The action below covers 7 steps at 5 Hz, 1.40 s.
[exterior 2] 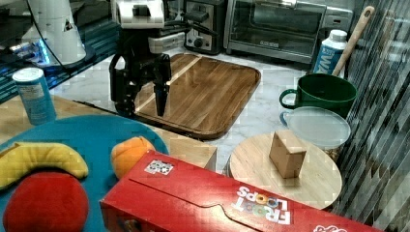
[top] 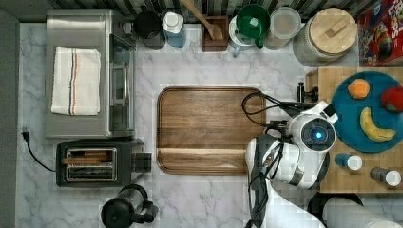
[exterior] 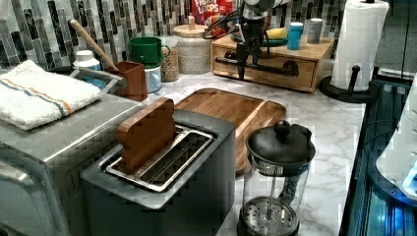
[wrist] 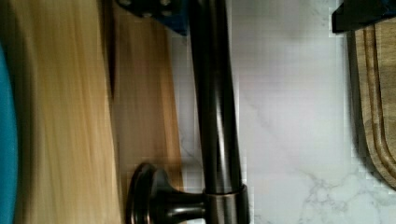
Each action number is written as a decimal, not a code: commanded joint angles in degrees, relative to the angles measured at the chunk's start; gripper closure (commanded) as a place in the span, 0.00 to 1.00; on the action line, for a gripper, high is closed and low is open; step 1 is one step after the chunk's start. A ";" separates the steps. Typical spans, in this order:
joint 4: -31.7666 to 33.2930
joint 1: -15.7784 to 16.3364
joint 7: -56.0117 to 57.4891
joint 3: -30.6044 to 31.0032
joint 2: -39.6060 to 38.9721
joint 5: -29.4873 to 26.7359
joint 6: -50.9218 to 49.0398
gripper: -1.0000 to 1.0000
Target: Open the drawer.
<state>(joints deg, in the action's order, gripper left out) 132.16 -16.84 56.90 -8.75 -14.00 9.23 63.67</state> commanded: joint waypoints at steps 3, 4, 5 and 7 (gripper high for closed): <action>1.51 9.90 -3.08 10.20 0.05 -4.95 -2.61 0.00; 1.30 11.52 -6.86 10.86 1.94 -5.48 -7.14 0.00; 0.95 12.29 -10.03 11.88 2.89 -6.55 -9.57 0.00; -0.61 12.70 -15.39 13.47 2.18 -7.28 -11.95 0.00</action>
<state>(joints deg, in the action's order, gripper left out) 131.94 -8.95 48.26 0.53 -12.86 4.48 53.63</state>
